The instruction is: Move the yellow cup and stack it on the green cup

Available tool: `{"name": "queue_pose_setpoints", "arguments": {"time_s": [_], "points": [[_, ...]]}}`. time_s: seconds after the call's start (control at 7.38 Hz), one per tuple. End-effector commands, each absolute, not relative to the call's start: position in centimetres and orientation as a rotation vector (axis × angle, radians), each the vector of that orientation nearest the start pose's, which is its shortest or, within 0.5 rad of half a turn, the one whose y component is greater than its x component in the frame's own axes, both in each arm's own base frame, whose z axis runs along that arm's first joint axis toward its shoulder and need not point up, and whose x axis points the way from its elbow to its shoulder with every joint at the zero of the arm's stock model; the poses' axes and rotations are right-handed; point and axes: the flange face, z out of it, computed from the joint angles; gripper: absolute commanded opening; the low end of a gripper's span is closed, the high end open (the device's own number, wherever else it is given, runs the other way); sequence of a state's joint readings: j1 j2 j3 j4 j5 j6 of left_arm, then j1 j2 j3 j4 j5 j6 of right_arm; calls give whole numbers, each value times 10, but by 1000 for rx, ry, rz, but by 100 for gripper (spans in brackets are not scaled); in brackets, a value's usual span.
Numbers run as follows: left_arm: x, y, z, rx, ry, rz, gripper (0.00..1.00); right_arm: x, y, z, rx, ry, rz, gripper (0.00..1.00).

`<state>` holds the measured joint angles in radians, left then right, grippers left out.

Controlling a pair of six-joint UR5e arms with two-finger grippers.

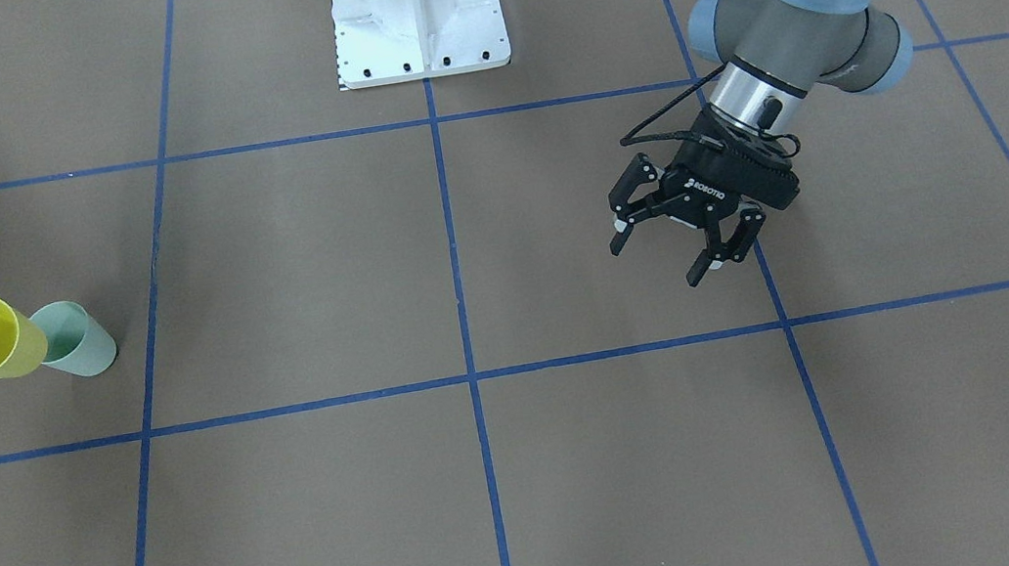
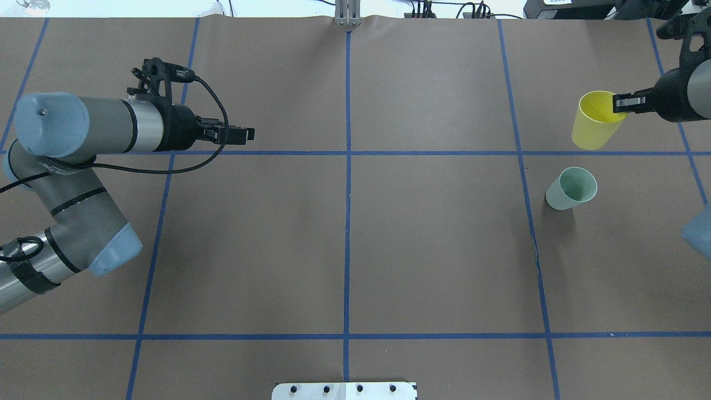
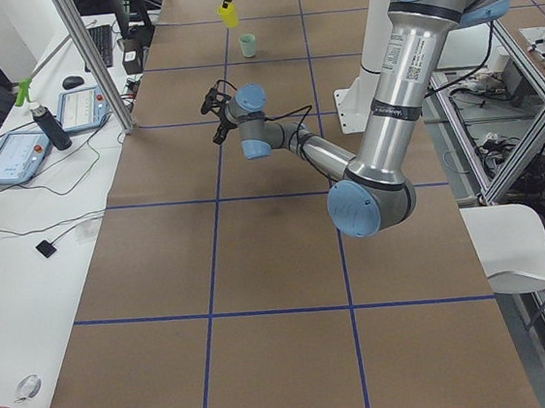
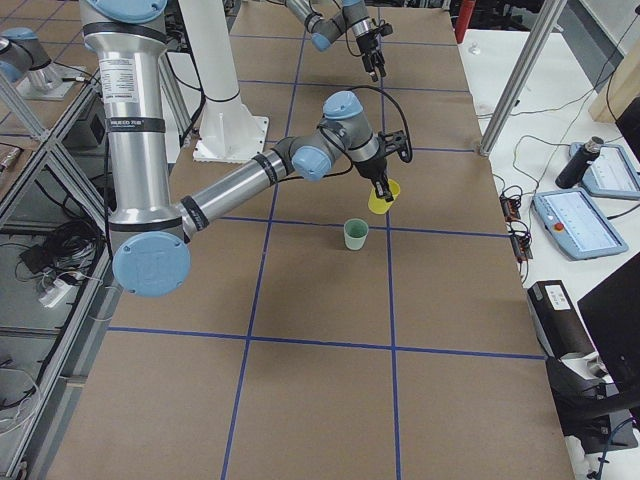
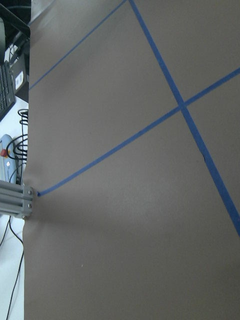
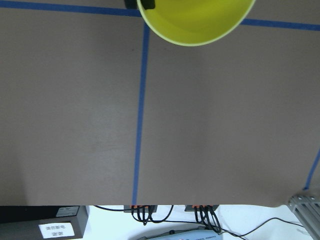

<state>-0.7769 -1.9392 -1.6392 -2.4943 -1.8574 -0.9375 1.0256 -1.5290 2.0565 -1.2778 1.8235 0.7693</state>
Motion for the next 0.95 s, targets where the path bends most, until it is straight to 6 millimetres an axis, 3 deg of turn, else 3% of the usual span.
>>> {"name": "queue_pose_setpoints", "arguments": {"time_s": [0.0, 0.27, 0.54, 0.81], "points": [[333, -518, 329, 667, 1148, 44, 100, -161, -457, 403, 551, -675, 108, 0], [321, -521, 338, 663, 1136, 39, 100, -166, -439, 419, 579, -713, 110, 0], [320, -520, 344, 656, 1128, 38, 100, -207, -424, 417, 591, -731, 147, 0], [320, -520, 347, 663, 1116, 56, 100, -203, -414, 424, 555, -745, 125, 0]]}}
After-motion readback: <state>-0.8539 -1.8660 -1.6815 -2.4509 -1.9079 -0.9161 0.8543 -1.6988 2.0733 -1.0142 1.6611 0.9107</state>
